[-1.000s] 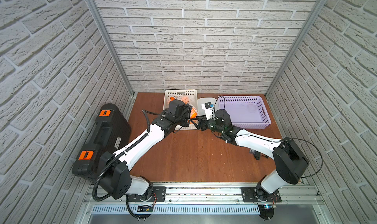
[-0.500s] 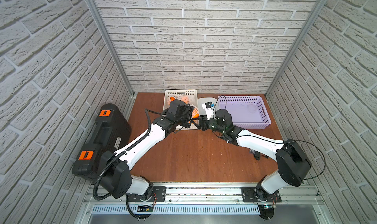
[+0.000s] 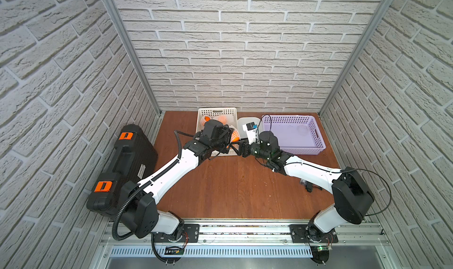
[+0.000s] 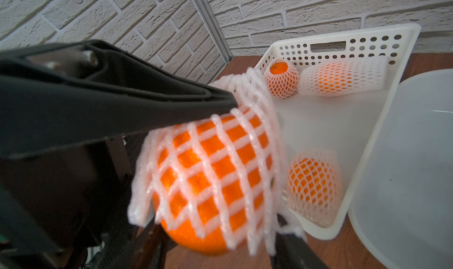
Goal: Remove foam nets from oranges
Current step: Remove the foam net from the orange.
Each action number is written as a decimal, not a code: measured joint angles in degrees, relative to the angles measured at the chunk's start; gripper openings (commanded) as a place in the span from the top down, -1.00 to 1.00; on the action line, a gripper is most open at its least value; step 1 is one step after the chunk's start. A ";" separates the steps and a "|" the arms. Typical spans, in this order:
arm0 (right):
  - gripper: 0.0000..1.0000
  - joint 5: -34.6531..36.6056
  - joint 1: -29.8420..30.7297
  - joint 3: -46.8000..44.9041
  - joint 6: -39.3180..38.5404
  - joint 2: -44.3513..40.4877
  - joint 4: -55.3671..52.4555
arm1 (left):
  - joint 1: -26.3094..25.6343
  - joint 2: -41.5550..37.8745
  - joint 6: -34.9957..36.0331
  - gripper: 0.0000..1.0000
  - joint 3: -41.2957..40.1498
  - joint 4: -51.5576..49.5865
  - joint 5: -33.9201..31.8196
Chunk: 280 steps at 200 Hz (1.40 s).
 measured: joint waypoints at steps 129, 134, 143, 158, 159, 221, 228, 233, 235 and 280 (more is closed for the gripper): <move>0.55 0.85 0.09 0.11 -0.83 -0.22 -0.09 | -0.61 -0.44 2.43 -0.79 0.37 -0.61 -0.68; 0.56 1.07 0.07 0.11 -0.90 -0.31 -0.22 | -0.63 -0.59 2.60 -0.82 0.37 -0.90 -0.39; 0.57 1.20 0.02 0.11 -1.07 -0.44 -0.48 | -0.66 -0.92 3.52 -0.88 0.37 -1.40 0.11; 0.57 1.44 0.00 0.11 -1.14 -0.90 -0.85 | -0.59 -1.16 5.27 -0.96 0.59 -2.23 0.66; 0.57 1.42 0.00 0.11 -1.11 -0.92 -0.90 | -0.59 -1.16 5.25 -0.96 0.61 -2.25 0.68; 0.60 0.13 -0.44 0.11 -0.37 -4.63 -3.56 | 0.92 -1.14 14.27 -0.97 3.72 -4.50 3.45; 0.60 -0.31 -0.48 0.11 -0.15 -4.81 -3.87 | 1.29 -1.09 15.34 -0.97 3.78 -4.68 3.85; 0.60 -0.59 -0.52 0.11 -0.04 -4.92 -4.22 | 1.51 -1.01 16.09 -0.97 3.89 -4.92 4.17; 0.60 -0.68 -0.55 0.11 0.00 -4.92 -4.35 | 1.62 -0.94 16.44 -0.97 3.98 -5.05 4.31; 0.61 -2.43 -0.70 0.11 0.63 -6.84 -9.09 | 2.34 2.10 23.85 -0.94 7.08 -7.39 6.84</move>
